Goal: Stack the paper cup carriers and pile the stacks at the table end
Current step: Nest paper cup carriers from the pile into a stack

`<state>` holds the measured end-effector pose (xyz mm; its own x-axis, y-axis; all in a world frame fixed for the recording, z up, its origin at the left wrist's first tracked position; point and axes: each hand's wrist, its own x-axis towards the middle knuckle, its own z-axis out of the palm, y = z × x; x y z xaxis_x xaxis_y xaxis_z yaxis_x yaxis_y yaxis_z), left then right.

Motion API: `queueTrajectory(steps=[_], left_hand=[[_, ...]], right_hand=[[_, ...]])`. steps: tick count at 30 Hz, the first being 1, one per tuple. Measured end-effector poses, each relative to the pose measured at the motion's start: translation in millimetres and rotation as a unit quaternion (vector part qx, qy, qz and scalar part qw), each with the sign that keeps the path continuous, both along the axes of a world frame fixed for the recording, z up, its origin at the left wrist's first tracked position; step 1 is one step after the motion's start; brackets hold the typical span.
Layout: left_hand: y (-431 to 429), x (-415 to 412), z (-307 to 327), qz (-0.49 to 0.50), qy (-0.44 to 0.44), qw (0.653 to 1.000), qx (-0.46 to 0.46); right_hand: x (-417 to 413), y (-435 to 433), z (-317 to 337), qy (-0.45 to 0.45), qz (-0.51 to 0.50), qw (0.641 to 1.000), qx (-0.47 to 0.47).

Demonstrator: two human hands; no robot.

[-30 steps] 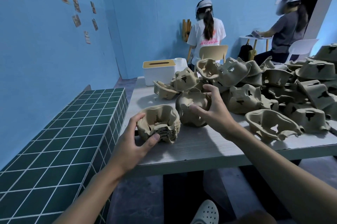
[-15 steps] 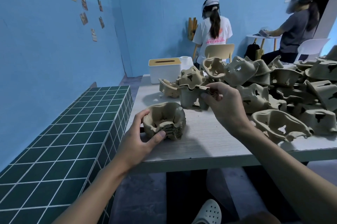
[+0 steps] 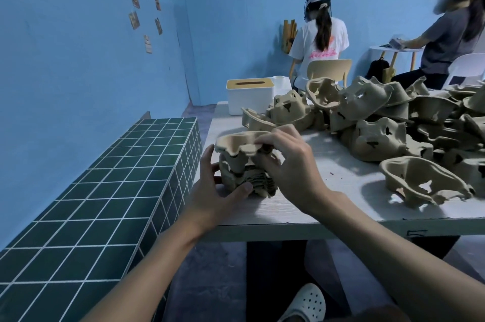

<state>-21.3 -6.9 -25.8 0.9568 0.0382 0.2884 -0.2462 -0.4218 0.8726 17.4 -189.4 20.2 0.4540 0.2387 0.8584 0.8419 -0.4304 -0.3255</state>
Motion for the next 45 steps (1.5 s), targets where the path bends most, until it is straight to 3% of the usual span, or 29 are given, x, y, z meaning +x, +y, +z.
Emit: queueTrajectory(steps=[5,16,19,24,29,34,37,45], left_hand=[[1,-2,-3,-0.021,-0.029,0.999,-0.005],[-1,-1,-2,-0.015,-0.047,0.999,0.003],[-2,-1,-4,0.022,-0.067,0.997,0.001],[0,5,-10,0.081,-0.065,0.995,0.002],[2,7,-13,0.105,-0.089,0.989,0.047],[4,7,-14,0.105,-0.098,0.988,0.062],[3,7,-14,0.105,-0.097,0.988,0.062],[0,5,-11,0.106,-0.095,0.988,0.055]], right_hand=[[-2,-9,-15,0.047,0.015,0.997,-0.051],[5,-20,-13,0.197,0.05,0.979,-0.016],[30,-15,-7,0.251,0.022,0.967,0.046],[91,-1,-2,0.297,-0.058,0.953,0.019],[138,17,2,0.315,-0.089,0.945,0.02],[161,24,-7,0.323,-0.136,0.936,-0.041],[160,21,-13,0.309,-0.162,0.934,-0.079],[127,-14,-16,0.26,-0.128,0.954,-0.073]])
